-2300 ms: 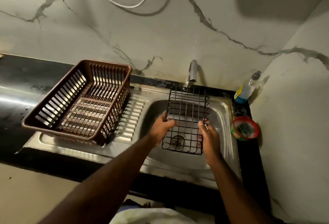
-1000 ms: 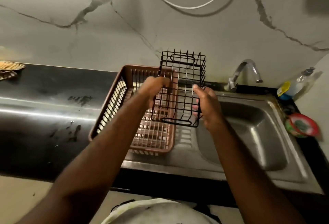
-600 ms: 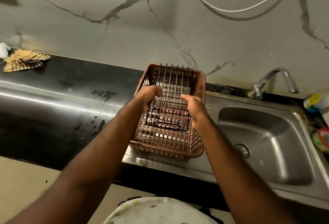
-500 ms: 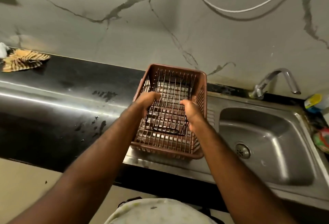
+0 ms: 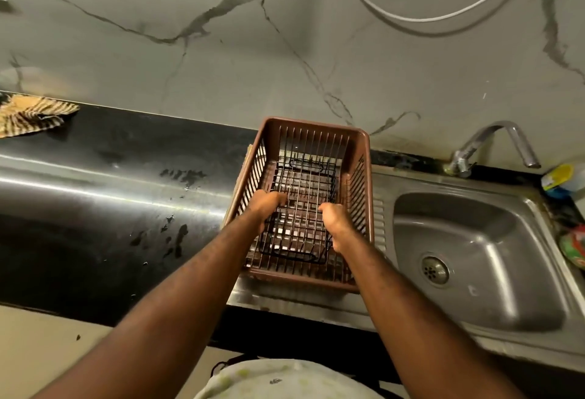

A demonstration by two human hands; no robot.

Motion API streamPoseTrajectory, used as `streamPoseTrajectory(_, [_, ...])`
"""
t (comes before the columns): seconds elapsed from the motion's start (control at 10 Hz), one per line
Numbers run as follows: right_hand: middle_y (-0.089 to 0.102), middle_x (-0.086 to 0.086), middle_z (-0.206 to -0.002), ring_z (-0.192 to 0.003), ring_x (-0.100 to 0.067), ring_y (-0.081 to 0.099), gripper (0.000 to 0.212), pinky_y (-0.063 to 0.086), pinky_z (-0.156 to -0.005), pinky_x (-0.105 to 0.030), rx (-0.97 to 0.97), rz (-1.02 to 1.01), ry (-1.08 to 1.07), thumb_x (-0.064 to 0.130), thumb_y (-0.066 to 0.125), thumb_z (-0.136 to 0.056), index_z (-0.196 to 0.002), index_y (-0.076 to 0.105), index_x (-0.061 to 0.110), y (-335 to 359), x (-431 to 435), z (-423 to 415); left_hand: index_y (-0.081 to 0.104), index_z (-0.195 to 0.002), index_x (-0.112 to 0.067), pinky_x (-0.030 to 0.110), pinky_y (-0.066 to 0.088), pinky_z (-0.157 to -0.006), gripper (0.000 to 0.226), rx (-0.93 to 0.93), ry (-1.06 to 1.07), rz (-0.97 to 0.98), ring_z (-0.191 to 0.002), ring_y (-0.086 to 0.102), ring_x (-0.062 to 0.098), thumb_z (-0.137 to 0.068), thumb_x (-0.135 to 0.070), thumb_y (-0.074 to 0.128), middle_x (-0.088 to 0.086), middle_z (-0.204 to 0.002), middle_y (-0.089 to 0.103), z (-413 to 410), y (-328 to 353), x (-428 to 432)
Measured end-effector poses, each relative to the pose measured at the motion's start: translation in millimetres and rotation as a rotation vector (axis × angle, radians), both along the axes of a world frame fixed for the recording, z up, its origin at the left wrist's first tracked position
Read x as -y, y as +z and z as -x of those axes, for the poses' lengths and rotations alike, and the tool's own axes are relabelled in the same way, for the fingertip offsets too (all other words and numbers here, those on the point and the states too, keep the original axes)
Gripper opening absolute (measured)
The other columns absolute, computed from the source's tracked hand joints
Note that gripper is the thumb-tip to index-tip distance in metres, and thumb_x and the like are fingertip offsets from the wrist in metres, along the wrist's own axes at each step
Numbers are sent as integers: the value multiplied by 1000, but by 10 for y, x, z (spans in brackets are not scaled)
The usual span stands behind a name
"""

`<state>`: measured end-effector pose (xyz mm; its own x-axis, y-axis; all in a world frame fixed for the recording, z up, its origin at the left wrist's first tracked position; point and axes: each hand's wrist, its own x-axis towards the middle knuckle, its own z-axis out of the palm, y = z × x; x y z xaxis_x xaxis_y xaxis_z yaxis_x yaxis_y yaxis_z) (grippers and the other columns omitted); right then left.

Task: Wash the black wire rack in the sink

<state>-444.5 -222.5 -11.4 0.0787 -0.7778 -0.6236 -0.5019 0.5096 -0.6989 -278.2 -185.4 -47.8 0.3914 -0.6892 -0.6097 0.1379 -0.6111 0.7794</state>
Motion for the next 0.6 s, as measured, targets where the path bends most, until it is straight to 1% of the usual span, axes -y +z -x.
streamPoseTrajectory(0.1, [47,-18,-147,-135,-35,47,31,42,-108,-45,-32,-2,9,18,41,-105,-130,53,3,-36,21,0,54,-130,2,50,49,-99,50,18,9,-5,-120,57,36,-86,-20,64,22,-134,57,50,-8,-22])
streamPoseTrajectory(0.2, [52,-14,-140,-122,-23,55,37,46,-97,-37,-22,-26,51,13,45,-104,-139,46,2,-43,50,8,56,-125,2,46,50,-87,43,28,1,-11,-117,59,36,-87,-16,60,22,-131,59,59,-60,-17])
streamPoseTrajectory(0.3, [50,-14,-144,-126,-25,53,47,43,-93,-35,-12,-39,77,16,51,-100,-144,42,4,-55,88,17,57,-117,1,40,49,-78,30,42,7,-19,-98,58,25,-91,-13,58,18,-119,61,79,-29,-19])
streamPoseTrajectory(0.4, [45,-14,-149,-133,-29,48,51,43,-103,-41,-31,-46,97,18,54,-98,-146,40,7,-36,84,34,56,-98,-5,38,47,-76,8,71,-37,-24,-91,55,23,-92,-10,55,12,-104,57,88,47,-32])
streamPoseTrajectory(0.5, [51,-14,-140,-124,-28,55,49,48,-89,-35,-140,71,192,16,54,-97,-143,42,5,-25,72,51,61,-106,-3,39,51,-79,23,230,-82,-8,-100,59,28,-95,-24,56,12,-107,60,75,117,-22])
streamPoseTrajectory(0.6, [57,-11,-132,-107,-23,64,56,57,-81,-35,-224,240,245,18,60,-94,-146,40,10,1,104,61,55,-110,-9,43,57,-83,35,637,-107,10,-94,62,24,-95,-40,58,8,-103,60,82,231,22])
